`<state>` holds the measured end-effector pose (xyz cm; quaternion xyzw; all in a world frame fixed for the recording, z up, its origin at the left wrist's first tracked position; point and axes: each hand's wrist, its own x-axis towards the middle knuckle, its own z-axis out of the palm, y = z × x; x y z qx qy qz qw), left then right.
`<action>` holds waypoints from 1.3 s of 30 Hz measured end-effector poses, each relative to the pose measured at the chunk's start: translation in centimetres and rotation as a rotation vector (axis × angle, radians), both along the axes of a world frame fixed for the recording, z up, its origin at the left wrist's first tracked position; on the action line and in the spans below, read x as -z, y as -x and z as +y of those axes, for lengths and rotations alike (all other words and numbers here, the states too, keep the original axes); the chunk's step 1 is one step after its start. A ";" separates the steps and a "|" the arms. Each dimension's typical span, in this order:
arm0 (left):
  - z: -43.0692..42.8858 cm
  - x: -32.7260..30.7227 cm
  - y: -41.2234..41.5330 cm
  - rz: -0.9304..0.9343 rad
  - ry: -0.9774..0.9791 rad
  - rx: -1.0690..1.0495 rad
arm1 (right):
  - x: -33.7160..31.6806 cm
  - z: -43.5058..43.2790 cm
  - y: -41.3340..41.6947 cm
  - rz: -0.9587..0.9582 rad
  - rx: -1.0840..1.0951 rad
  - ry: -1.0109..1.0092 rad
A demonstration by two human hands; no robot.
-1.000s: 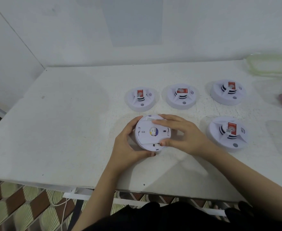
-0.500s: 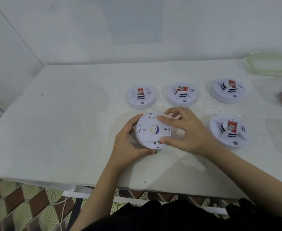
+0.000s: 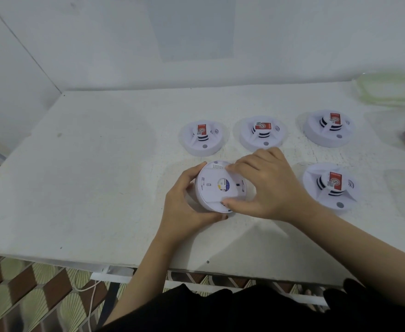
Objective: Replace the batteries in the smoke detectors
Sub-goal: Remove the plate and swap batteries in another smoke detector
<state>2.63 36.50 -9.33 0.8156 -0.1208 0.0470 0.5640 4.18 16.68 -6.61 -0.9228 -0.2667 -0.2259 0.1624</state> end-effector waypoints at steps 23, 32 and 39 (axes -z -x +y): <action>-1.1 0.0 1.0 -0.337 -0.203 -0.077 | -0.5 2.4 1.4 0.660 0.048 -0.533; -0.1 0.3 0.9 -0.036 -0.155 0.027 | -0.5 2.3 1.6 1.018 -0.161 -1.230; -0.3 -0.3 0.9 -0.078 -0.098 0.065 | 0.8 1.3 1.4 1.296 -0.286 -1.578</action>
